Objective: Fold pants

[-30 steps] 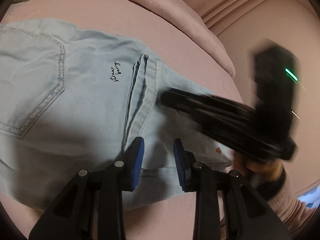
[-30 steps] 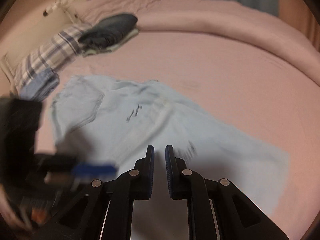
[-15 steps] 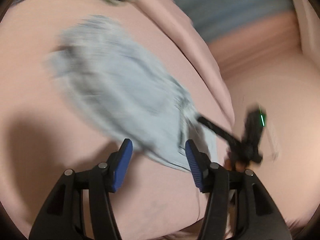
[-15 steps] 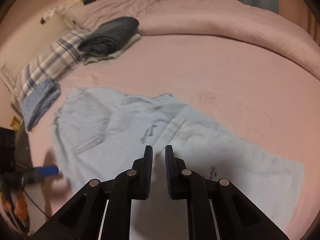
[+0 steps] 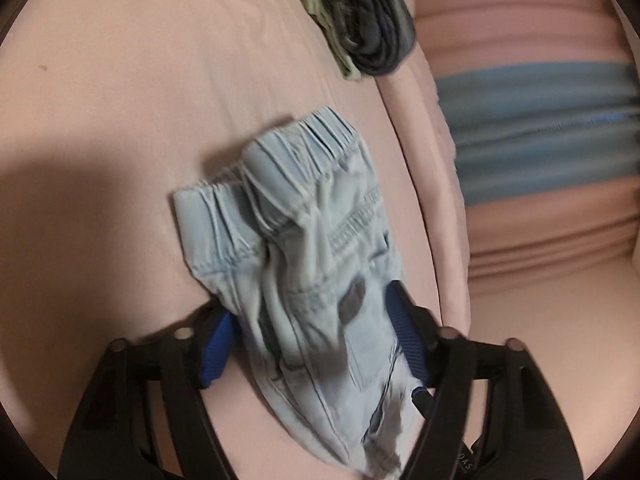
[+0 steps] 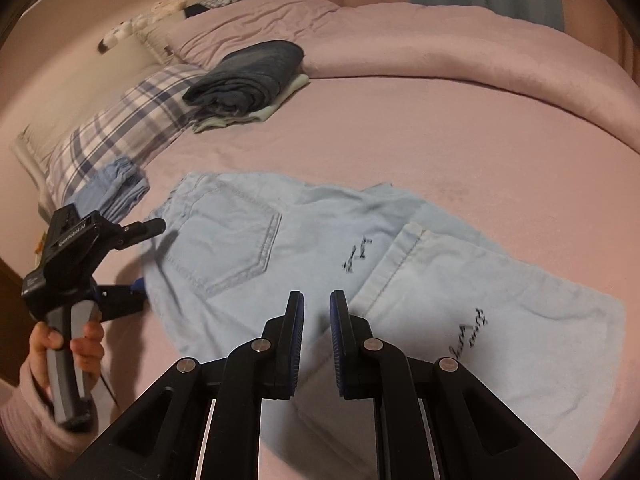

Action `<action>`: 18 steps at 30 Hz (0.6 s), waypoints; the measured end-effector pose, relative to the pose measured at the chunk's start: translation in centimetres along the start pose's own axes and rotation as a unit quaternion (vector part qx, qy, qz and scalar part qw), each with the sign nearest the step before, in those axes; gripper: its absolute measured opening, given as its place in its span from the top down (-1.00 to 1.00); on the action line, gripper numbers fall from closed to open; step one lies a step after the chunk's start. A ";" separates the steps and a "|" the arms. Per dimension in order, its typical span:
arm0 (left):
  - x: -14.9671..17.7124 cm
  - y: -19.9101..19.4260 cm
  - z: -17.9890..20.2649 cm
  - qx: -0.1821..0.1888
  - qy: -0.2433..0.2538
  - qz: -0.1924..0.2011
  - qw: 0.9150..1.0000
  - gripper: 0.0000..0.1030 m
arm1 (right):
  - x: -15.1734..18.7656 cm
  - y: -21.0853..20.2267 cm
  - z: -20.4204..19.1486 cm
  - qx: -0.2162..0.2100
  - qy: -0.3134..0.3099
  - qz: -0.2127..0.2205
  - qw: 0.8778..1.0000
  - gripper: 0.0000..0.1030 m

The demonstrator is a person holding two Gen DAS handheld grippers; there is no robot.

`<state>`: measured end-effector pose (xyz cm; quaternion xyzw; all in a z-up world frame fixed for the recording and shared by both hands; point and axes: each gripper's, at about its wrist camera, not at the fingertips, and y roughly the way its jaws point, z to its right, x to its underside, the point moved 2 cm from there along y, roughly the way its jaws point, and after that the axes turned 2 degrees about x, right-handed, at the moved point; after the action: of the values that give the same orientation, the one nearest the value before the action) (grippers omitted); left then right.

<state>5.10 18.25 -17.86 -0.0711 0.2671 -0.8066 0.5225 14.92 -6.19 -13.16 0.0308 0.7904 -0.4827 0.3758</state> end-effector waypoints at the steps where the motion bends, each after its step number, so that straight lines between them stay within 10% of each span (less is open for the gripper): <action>1: -0.1 -0.1 -0.1 0.000 -0.001 0.001 1.000 0.36 | -0.4 0.5 0.0 0.002 0.004 -0.002 1.000 0.76; 9: 0.3 -0.3 2.9 -0.018 0.118 0.014 0.993 0.59 | -1.6 7.1 -0.6 0.026 0.004 -0.081 0.996 0.76; 18: 4.9 -0.7 14.1 0.046 0.332 0.006 0.942 0.60 | -0.8 4.2 0.0 -0.061 0.071 -0.066 0.993 0.76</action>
<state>7.93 9.14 -6.37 0.2265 0.3888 -0.7927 0.4113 17.25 -3.71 -15.79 -0.0098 0.8435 -0.4537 0.2874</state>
